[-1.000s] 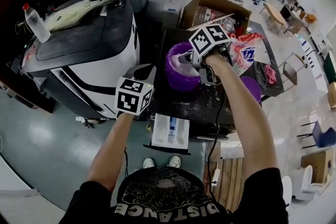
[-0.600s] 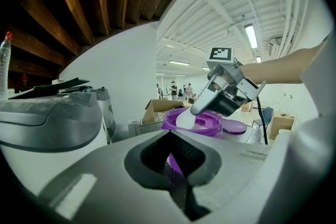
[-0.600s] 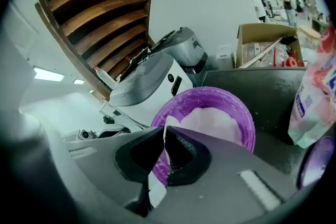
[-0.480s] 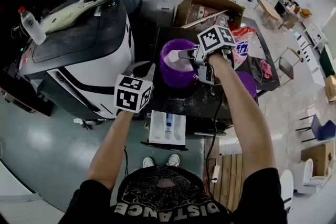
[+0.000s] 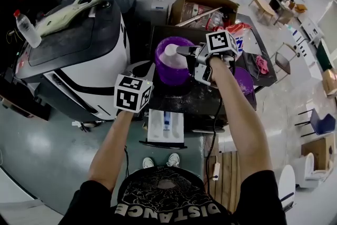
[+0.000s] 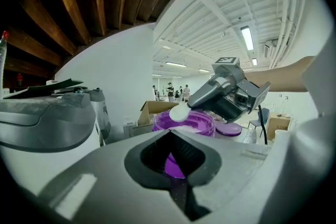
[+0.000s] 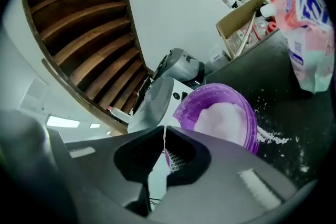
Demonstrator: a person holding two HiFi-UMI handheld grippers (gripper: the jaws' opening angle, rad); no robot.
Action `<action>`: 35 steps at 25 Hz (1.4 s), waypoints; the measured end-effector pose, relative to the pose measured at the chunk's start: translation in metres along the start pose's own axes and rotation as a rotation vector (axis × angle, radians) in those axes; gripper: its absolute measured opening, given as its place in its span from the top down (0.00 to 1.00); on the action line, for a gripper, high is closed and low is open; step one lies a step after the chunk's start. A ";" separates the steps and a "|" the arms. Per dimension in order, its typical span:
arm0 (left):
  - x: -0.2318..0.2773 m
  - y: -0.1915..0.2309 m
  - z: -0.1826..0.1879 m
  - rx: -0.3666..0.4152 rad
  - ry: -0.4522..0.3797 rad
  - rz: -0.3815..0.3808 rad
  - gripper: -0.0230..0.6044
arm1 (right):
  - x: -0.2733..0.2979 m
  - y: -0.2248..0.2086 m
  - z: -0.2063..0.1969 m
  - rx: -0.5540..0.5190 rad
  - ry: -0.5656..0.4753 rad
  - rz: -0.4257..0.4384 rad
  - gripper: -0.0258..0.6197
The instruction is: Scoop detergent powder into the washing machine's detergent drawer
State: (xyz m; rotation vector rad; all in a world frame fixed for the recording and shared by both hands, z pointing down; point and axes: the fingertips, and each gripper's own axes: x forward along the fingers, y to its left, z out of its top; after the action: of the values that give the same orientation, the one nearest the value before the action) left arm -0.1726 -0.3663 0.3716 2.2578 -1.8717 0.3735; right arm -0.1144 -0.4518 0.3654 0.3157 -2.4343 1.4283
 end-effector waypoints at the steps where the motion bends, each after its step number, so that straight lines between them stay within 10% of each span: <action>1: 0.000 -0.001 0.000 0.000 0.000 -0.002 0.96 | -0.002 0.001 0.001 0.023 -0.022 0.020 0.91; 17: -0.015 -0.008 -0.005 0.019 -0.011 -0.052 0.96 | -0.021 0.016 -0.011 0.302 -0.317 0.215 0.91; 35: -0.031 -0.013 -0.016 0.026 -0.017 -0.090 0.96 | -0.035 0.024 -0.045 0.357 -0.418 0.264 0.91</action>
State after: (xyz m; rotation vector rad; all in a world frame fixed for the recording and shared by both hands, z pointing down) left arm -0.1661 -0.3295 0.3779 2.3595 -1.7755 0.3682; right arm -0.0830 -0.3991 0.3537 0.4184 -2.6011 2.1051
